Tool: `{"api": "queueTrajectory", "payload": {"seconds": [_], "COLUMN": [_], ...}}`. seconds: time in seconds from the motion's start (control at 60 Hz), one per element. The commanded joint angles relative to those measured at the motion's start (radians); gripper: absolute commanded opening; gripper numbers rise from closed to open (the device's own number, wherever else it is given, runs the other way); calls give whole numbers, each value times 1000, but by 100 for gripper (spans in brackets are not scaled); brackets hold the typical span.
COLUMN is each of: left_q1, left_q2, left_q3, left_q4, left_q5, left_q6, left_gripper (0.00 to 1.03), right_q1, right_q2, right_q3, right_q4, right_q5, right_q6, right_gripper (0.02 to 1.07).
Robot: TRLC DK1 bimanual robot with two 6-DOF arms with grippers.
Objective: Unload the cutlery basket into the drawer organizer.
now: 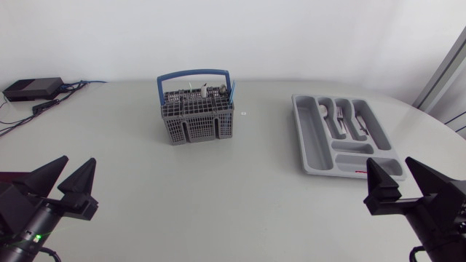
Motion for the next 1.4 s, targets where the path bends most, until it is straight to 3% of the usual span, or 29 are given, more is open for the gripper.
{"api": "queueTrajectory", "payload": {"seconds": [0.0,0.55,0.783,0.933,1.117,1.233,1.383], "left_q1": [-6,-9,12,3,-16,-14,-11], "left_q2": [-7,-11,-4,99,366,529,753], "left_q3": [-22,-22,94,177,304,383,502], "left_q4": [5,21,-36,-36,11,36,-9], "left_q5": [-1,-2,-2,-1,-1,-1,-1], "left_q6": [-4,-24,-33,-33,-27,-32,-32], "left_gripper": [99,99,99,99,99,97,96], "right_q1": [6,13,82,105,151,183,218], "right_q2": [-6,-7,14,218,513,698,884], "right_q3": [-23,-23,50,145,270,383,513], "right_q4": [-5,3,50,132,248,251,211], "right_q5": [4,4,24,31,43,62,76], "right_q6": [10,26,6,3,12,12,12], "right_gripper": [103,103,103,103,103,103,103]}}
